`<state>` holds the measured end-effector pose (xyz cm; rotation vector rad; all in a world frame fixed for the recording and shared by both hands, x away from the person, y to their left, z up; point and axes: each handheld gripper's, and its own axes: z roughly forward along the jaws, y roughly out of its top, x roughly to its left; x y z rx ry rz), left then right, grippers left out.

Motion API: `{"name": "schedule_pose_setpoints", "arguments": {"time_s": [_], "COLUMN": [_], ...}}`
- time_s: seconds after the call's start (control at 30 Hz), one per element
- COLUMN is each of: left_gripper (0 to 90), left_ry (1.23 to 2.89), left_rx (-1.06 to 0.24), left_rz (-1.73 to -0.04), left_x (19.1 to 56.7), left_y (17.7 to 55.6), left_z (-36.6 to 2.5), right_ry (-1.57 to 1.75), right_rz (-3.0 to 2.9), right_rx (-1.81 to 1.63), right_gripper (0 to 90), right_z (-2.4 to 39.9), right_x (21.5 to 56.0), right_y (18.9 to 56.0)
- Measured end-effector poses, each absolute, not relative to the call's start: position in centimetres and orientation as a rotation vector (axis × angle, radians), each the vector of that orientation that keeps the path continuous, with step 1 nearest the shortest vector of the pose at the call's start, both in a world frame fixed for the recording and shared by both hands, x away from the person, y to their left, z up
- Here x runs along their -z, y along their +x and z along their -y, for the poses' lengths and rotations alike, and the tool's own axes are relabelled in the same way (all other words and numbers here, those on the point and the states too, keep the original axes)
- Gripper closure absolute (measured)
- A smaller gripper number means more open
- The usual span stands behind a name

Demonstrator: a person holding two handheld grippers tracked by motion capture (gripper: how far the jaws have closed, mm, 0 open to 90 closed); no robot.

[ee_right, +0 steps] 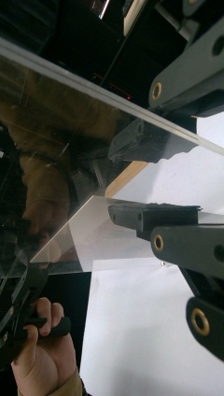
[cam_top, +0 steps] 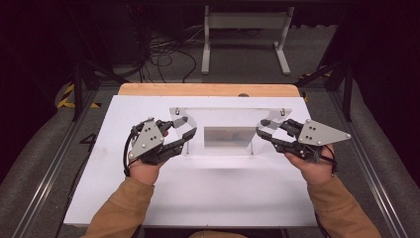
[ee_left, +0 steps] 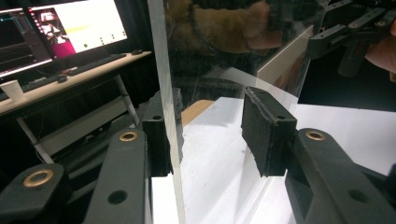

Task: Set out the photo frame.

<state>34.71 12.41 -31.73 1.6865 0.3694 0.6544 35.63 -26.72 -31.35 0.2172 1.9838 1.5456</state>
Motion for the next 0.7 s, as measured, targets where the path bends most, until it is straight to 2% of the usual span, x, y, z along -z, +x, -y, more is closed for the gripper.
{"name": "schedule_pose_setpoints", "arguments": {"time_s": [0.47,0.7], "left_gripper": [57.1,56.3], "left_ry": [1.702,1.704], "left_rx": [-0.433,-0.396], "left_rz": [-0.495,-0.549], "left_x": [30.5,30.7], "left_y": [35.3,36.2], "left_z": [-12.8,-13.0], "right_ry": [0.422,0.484], "right_rz": [-2.108,-2.132], "right_rx": [-1.676,-1.704], "right_gripper": [66.7,66.7], "right_z": [27.0,26.6], "right_x": [29.7,30.1], "right_y": [35.4,36.6]}}
